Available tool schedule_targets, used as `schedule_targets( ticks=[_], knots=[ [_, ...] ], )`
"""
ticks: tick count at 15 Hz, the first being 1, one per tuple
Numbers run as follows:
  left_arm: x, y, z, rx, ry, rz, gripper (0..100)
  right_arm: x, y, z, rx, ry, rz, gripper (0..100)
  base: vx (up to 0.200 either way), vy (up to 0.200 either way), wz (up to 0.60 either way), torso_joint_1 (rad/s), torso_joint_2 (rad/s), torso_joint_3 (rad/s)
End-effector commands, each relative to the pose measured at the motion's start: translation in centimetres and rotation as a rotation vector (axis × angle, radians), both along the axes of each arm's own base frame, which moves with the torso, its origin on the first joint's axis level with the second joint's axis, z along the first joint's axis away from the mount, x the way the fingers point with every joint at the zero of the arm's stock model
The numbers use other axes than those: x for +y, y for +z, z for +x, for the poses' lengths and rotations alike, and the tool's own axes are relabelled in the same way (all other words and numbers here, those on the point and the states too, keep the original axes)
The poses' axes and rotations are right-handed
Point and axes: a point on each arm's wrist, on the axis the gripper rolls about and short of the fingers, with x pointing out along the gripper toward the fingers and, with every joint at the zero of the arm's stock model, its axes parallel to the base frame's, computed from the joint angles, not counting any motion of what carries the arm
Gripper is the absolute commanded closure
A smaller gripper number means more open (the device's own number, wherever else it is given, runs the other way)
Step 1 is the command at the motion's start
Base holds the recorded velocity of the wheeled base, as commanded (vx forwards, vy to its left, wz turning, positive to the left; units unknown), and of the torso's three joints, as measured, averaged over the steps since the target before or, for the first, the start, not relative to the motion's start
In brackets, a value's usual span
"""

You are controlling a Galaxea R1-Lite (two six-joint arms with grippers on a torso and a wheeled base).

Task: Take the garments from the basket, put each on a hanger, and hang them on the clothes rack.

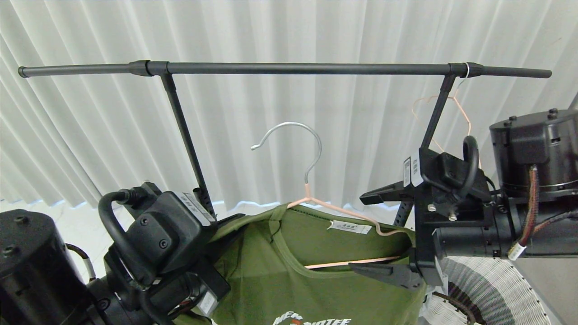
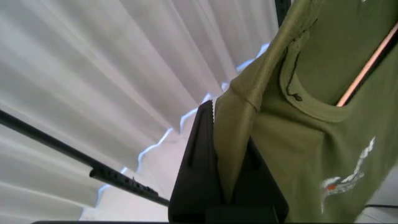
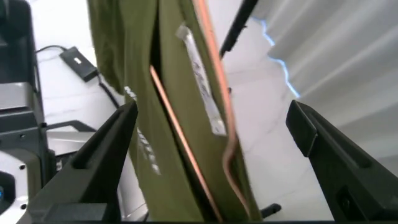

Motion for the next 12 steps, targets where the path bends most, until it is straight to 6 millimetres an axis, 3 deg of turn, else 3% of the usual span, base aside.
schedule_targets(
  ticks=[1,5,8,9,12],
  knots=[
    [0.0,-0.1,0.0,0.001,0.000,0.002,100,1.3,-0.9,0.1,0.026,0.030,-0.025,0,0.000,0.000,0.00,0.000,0.00,0.000],
    [-0.2,0.0,-0.2,0.000,-0.015,0.001,100,2.9,-0.9,0.3,0.044,0.064,-0.041,0,0.000,0.000,0.00,0.000,0.00,0.000],
    [-0.3,0.0,-0.4,-0.001,-0.025,0.000,100,3.1,-1.0,0.0,0.065,0.076,-0.063,0,0.000,0.000,0.00,0.000,0.00,0.000],
    [-0.3,0.0,-0.3,-0.002,-0.025,-0.001,100,3.0,-1.0,0.0,0.067,0.074,-0.065,100,0.000,0.000,0.00,0.000,0.00,0.000],
    [-0.3,0.0,-0.4,-0.003,-0.025,-0.002,100,3.1,-1.2,0.1,0.062,0.067,-0.069,100,0.000,0.000,0.00,0.000,0.00,0.000]
  ],
)
